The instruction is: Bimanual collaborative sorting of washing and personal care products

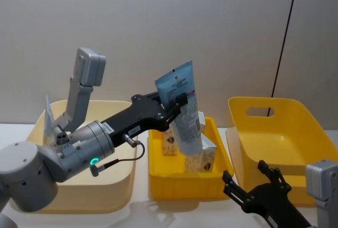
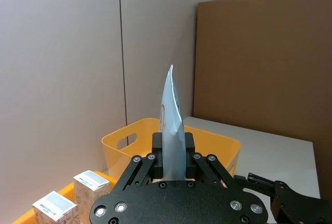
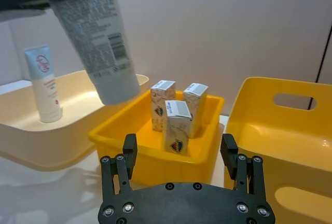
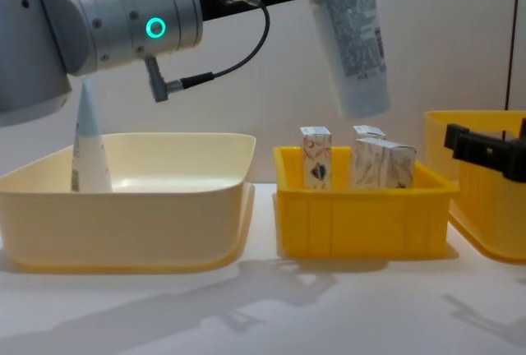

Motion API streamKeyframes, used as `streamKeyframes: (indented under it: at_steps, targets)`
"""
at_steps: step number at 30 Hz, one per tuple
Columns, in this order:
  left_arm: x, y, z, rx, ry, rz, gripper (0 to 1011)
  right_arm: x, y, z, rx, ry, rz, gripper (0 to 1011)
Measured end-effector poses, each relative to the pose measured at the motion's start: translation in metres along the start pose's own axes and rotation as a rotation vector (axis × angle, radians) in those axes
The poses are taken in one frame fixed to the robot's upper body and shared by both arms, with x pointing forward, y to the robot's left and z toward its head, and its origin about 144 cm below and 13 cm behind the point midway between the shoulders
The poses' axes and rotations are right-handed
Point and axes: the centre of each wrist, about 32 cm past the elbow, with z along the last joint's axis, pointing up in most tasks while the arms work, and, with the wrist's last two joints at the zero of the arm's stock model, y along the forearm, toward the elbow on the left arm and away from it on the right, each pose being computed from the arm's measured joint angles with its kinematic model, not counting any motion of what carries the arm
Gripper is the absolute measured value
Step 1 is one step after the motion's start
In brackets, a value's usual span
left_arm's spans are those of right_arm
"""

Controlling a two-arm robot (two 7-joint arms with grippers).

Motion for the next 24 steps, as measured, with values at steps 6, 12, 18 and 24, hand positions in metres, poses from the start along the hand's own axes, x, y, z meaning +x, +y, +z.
streamKeyframes:
  at_steps: [6, 12, 18, 24]
  targets:
    - [-0.001, -0.002, 0.000, 0.004, 0.003, -0.010, 221, -0.001, 0.002, 0.013, 0.000, 0.027, 0.045, 1001]
    - [-0.001, -0.003, -0.001, 0.007, 0.006, -0.015, 221, -0.006, 0.008, 0.023, -0.003, 0.037, 0.075, 1001]
    - [-0.001, -0.004, -0.001, 0.008, 0.006, -0.019, 219, -0.013, 0.016, 0.031, -0.003, 0.025, 0.086, 1001]
    - [-0.002, -0.004, -0.001, 0.009, 0.008, -0.022, 221, -0.023, 0.026, 0.034, 0.001, -0.010, 0.079, 1001]
